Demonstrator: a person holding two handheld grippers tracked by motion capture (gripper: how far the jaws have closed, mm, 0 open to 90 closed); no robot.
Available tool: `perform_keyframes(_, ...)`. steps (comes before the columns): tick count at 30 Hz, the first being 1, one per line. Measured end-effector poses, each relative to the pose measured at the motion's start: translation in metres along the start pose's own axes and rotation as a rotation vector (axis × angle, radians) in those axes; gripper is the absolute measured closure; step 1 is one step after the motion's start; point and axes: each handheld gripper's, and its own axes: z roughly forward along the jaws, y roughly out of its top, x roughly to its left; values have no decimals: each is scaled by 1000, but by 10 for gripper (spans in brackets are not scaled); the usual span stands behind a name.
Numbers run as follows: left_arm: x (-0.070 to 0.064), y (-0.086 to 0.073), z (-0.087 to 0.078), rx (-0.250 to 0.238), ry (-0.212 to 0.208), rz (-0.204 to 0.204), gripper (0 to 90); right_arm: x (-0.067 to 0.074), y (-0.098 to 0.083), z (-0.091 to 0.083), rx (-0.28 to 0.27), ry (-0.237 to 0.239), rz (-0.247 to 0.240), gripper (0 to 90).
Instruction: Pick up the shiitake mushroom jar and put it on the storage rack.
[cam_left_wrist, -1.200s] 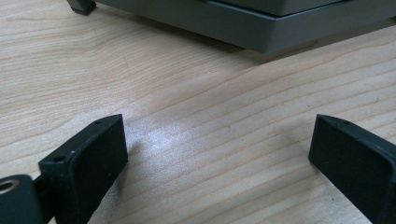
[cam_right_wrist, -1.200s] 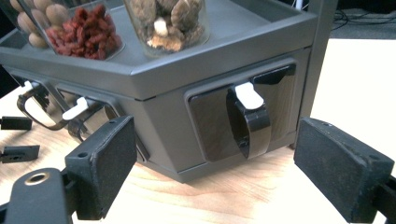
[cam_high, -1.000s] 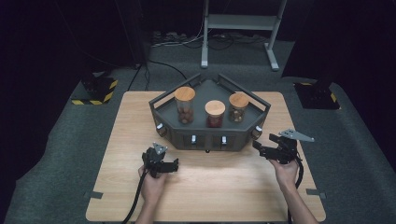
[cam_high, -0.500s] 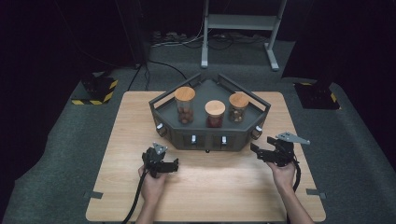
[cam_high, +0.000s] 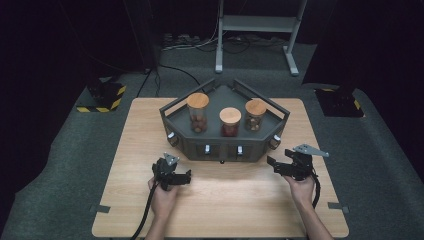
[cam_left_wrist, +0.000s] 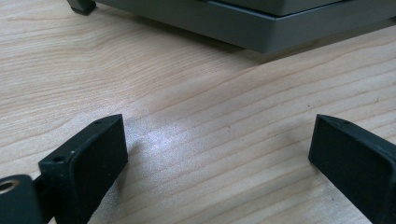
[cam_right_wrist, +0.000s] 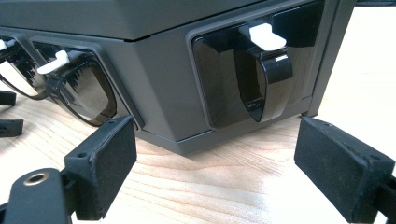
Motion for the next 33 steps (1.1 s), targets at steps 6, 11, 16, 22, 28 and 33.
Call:
perform_keyframes(6,0,0,0,0,0,0,43,1,-2,2,7,0,0,126)
perform_keyframes(11,0,0,0,0,0,0,43,2,-5,5,16,-1,-1,126)
perform_keyframes(16,0,0,0,0,0,0,43,3,-7,8,23,-4,-10,126)
perform_keyframes(22,0,0,0,0,0,0,42,5,-10,12,40,-10,-18,123)
perform_keyframes(28,0,0,0,0,0,0,43,9,-11,16,46,-15,-33,124)
perform_keyframes(33,0,0,0,0,0,0,43,10,-16,20,61,-17,-30,124)
